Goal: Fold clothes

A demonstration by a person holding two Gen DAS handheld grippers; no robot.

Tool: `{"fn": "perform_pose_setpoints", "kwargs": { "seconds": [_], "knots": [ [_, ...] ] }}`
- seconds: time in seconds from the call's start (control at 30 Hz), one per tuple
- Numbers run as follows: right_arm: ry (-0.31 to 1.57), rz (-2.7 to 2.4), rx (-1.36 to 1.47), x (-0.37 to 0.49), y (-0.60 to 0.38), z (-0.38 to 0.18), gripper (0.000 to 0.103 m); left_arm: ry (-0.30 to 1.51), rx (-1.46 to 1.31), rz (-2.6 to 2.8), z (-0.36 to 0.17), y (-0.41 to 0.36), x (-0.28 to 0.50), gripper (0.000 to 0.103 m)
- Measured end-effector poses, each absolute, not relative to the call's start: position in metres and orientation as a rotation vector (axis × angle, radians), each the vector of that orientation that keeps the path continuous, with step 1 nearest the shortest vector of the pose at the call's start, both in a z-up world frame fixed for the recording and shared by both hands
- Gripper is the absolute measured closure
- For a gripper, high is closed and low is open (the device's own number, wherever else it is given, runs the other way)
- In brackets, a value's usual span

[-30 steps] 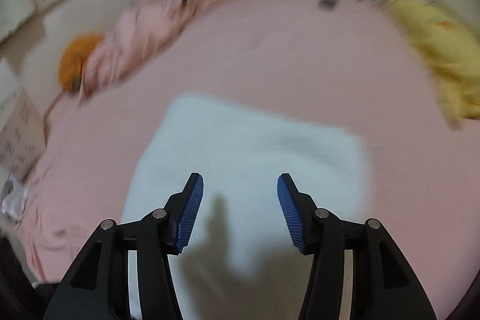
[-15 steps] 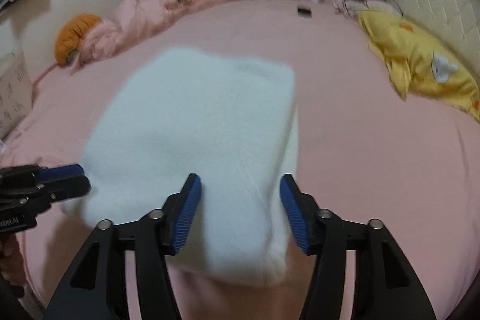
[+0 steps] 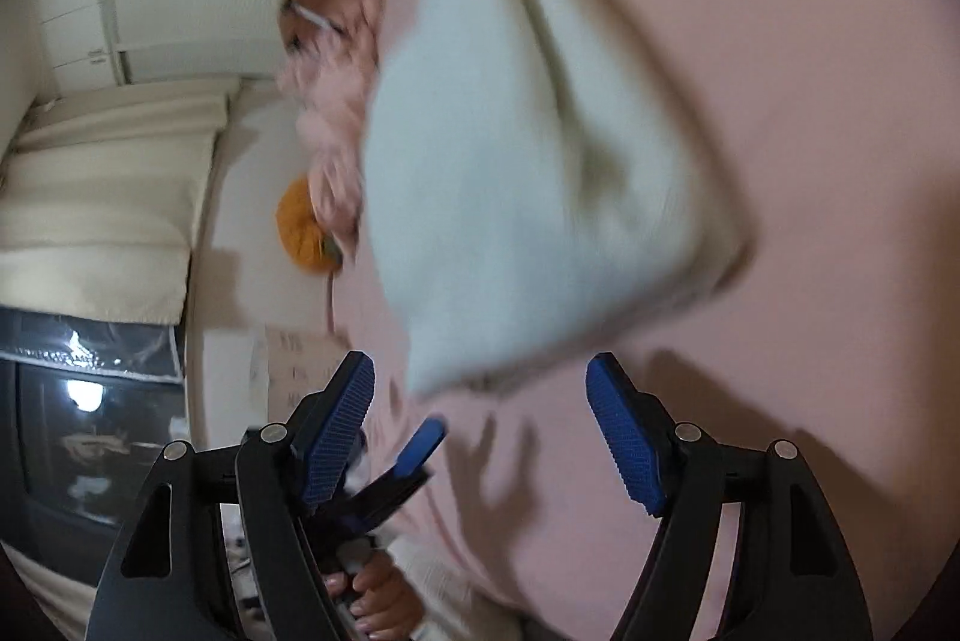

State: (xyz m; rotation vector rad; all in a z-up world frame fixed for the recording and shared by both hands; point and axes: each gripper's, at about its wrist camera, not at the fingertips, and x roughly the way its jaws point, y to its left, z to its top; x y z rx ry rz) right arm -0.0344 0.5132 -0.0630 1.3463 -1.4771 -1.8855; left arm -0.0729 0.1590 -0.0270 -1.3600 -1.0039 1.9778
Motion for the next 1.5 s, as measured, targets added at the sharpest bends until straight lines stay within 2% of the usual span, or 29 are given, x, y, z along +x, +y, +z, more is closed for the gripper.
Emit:
{"fn": "perform_pose_setpoints", "kwargs": {
  "seconds": [0.07,0.23,0.27,0.3,0.33,0.37,0.4,0.5,0.53,0.57,0.6,0.7,0.83,0.9,1.03,1.07,1.1,1.13,1.23,1.27,1.3,1.33,1.37,1.43,1.47,1.5],
  "knots": [
    [-1.486,-1.837,1.399,-0.046,0.498,-0.075,0.029,-1.134,-1.337,1.907,-0.040,0.164,-0.075,0.032],
    [-1.589,-1.860,1.338,-0.061,0.495,-0.084,0.029,-1.274,-1.306,1.878,-0.052,0.182,-0.093,0.032],
    [-1.594,-1.872,1.321,-0.063,0.496,-0.084,0.033,-1.305,-1.298,1.881,-0.054,0.184,-0.096,0.034],
    [-1.598,-1.885,1.305,-0.064,0.497,-0.083,0.043,-1.336,-1.291,1.881,-0.056,0.188,-0.100,0.046],
    [-1.602,-1.898,1.288,-0.066,0.499,-0.083,0.079,-1.354,-1.290,1.887,-0.058,0.190,-0.102,0.056],
    [-1.586,-1.925,1.281,-0.062,0.501,-0.082,0.087,-1.348,-1.303,1.902,-0.059,0.189,-0.103,0.079],
    [-1.604,-1.923,1.253,-0.058,0.506,-0.082,0.087,-1.330,-1.310,1.918,-0.058,0.189,-0.101,0.089],
    [-1.659,-1.928,1.278,-0.045,0.516,-0.080,0.085,-1.302,-1.310,1.948,-0.057,0.185,-0.093,0.087],
    [-1.658,-1.943,1.318,-0.042,0.519,-0.079,0.070,-1.325,-1.298,1.940,-0.057,0.182,-0.091,0.084],
    [-1.655,-1.938,1.339,-0.039,0.517,-0.078,0.057,-1.346,-1.291,1.923,-0.058,0.182,-0.091,0.072],
    [-1.651,-1.932,1.358,-0.037,0.516,-0.078,0.056,-1.365,-1.285,1.903,-0.058,0.182,-0.091,0.066],
    [-1.667,-1.762,1.287,-0.046,0.498,-0.078,0.056,-1.353,-1.281,1.898,-0.055,0.190,-0.097,0.066],
    [-1.628,-1.779,1.310,-0.071,0.479,-0.075,0.056,-1.351,-1.290,1.894,-0.050,0.208,-0.110,0.066],
    [-1.667,-1.746,1.298,-0.081,0.477,-0.084,0.056,-1.376,-1.259,1.874,-0.047,0.209,-0.111,0.074],
    [-1.788,-1.681,1.281,-0.085,0.485,-0.100,0.056,-1.376,-1.253,1.867,-0.048,0.204,-0.106,0.082],
    [-1.789,-1.741,1.236,-0.078,0.495,-0.097,0.059,-1.372,-1.257,1.869,-0.049,0.203,-0.106,0.083],
    [-1.787,-1.804,1.188,-0.070,0.507,-0.094,0.068,-1.364,-1.264,1.873,-0.051,0.204,-0.105,0.084],
    [-1.754,-1.916,1.142,-0.062,0.517,-0.085,0.092,-1.356,-1.271,1.876,-0.052,0.204,-0.105,0.084],
    [-1.713,-1.969,1.122,-0.056,0.530,-0.076,0.088,-1.332,-1.286,1.895,-0.055,0.205,-0.103,0.084],
    [-1.685,-2.001,1.179,-0.057,0.529,-0.074,0.084,-1.325,-1.285,1.910,-0.054,0.206,-0.102,0.083],
    [-1.654,-2.034,1.239,-0.057,0.528,-0.073,0.078,-1.313,-1.280,1.930,-0.052,0.206,-0.101,0.078],
    [-1.647,-2.085,1.241,-0.053,0.531,-0.071,0.064,-1.299,-1.275,1.953,-0.050,0.205,-0.101,0.075],
    [-1.641,-2.137,1.239,-0.049,0.535,-0.069,0.062,-1.287,-1.273,1.969,-0.048,0.203,-0.102,0.071],
    [-1.630,-2.178,1.233,-0.046,0.540,-0.068,0.062,-1.266,-1.282,1.982,-0.048,0.201,-0.105,0.071],
    [-1.626,-2.163,1.229,-0.046,0.541,-0.070,0.066,-1.254,-1.298,1.983,-0.050,0.200,-0.106,0.083],
    [-1.622,-2.148,1.225,-0.046,0.543,-0.071,0.078,-1.240,-1.312,1.986,-0.051,0.199,-0.108,0.090]
  ]
}}
